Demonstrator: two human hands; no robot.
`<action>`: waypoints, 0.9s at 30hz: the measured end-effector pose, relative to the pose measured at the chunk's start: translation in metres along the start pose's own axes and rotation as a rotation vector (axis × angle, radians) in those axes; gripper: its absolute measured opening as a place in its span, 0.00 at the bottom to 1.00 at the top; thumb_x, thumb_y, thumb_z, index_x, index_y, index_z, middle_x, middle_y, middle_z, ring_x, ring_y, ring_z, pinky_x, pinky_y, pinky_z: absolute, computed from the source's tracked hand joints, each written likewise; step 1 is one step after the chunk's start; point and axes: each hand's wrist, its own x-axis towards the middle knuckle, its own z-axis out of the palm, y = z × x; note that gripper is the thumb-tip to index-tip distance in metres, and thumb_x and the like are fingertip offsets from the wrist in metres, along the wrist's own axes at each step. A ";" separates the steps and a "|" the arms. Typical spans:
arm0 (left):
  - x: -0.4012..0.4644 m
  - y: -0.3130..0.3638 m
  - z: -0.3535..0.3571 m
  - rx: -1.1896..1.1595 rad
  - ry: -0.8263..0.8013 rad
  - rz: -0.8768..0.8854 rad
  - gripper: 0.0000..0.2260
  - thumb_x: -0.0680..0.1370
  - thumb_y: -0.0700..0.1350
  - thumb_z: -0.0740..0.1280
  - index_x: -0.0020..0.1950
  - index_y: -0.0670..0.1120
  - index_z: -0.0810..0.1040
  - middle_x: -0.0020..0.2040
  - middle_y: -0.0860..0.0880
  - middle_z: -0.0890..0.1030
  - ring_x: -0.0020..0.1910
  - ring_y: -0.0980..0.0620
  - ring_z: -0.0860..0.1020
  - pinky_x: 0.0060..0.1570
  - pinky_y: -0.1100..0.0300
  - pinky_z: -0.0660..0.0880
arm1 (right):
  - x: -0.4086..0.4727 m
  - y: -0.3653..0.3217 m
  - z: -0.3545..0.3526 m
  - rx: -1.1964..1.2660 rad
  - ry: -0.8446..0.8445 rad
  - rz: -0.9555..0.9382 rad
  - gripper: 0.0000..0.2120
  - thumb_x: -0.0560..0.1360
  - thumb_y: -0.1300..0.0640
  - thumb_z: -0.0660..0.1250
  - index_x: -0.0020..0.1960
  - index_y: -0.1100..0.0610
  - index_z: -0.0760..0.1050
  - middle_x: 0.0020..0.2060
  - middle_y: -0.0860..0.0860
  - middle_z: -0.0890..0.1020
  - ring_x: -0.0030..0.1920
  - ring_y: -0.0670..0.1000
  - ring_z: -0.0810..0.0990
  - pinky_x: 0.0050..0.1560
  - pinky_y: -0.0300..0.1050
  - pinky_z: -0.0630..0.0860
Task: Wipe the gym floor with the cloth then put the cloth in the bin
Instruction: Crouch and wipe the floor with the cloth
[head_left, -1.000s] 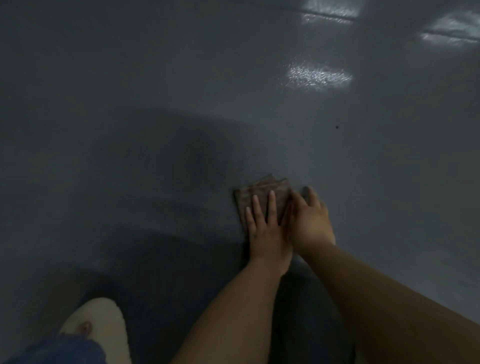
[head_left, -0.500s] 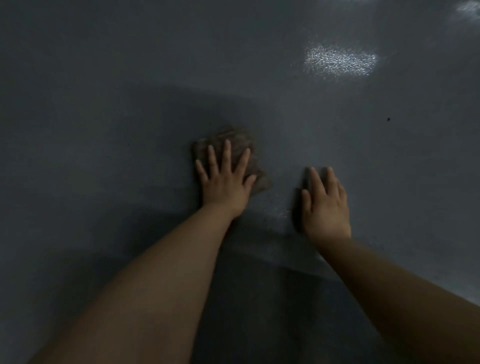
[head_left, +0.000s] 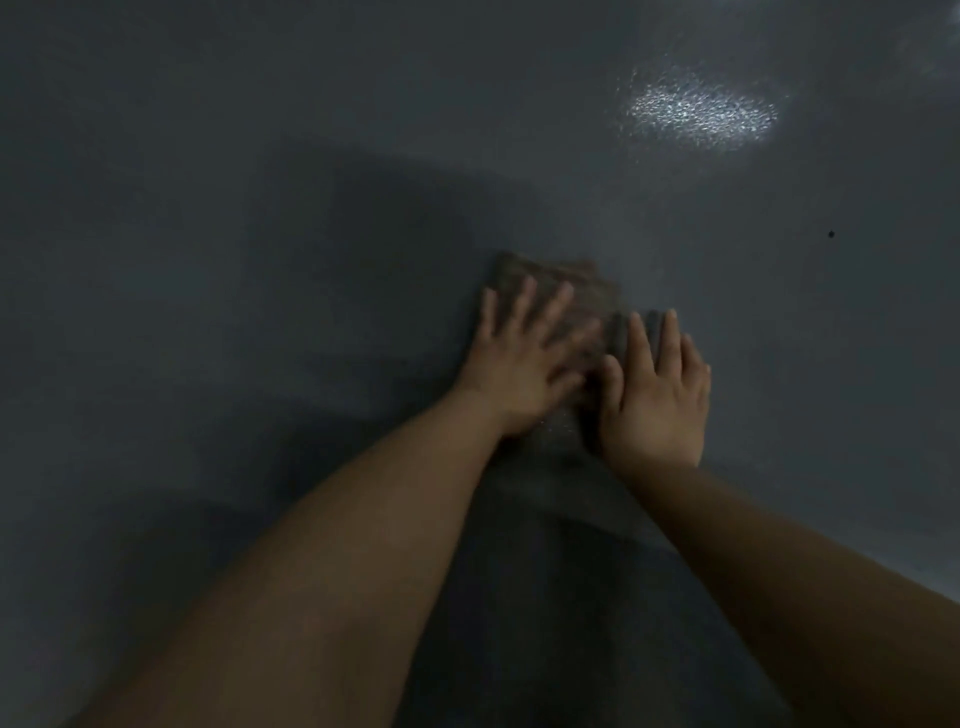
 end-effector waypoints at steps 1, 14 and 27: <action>0.001 -0.021 0.000 -0.024 0.012 -0.128 0.27 0.80 0.61 0.49 0.77 0.60 0.43 0.78 0.49 0.38 0.76 0.40 0.38 0.69 0.35 0.37 | 0.001 -0.005 0.000 -0.019 -0.034 -0.026 0.26 0.81 0.43 0.42 0.77 0.49 0.50 0.77 0.54 0.46 0.76 0.57 0.47 0.74 0.53 0.42; -0.051 -0.036 0.025 -0.116 0.061 -0.352 0.27 0.80 0.62 0.50 0.76 0.62 0.42 0.78 0.50 0.36 0.75 0.39 0.37 0.68 0.35 0.35 | -0.007 -0.041 0.014 -0.075 -0.129 -0.154 0.25 0.81 0.43 0.43 0.77 0.47 0.48 0.77 0.52 0.42 0.76 0.57 0.44 0.74 0.54 0.39; -0.064 -0.143 0.028 -0.429 0.106 -1.051 0.25 0.81 0.60 0.48 0.77 0.59 0.46 0.78 0.50 0.40 0.76 0.41 0.38 0.70 0.34 0.40 | -0.013 -0.048 0.026 -0.230 -0.290 -0.165 0.27 0.80 0.40 0.41 0.76 0.43 0.37 0.76 0.50 0.37 0.75 0.59 0.34 0.72 0.61 0.36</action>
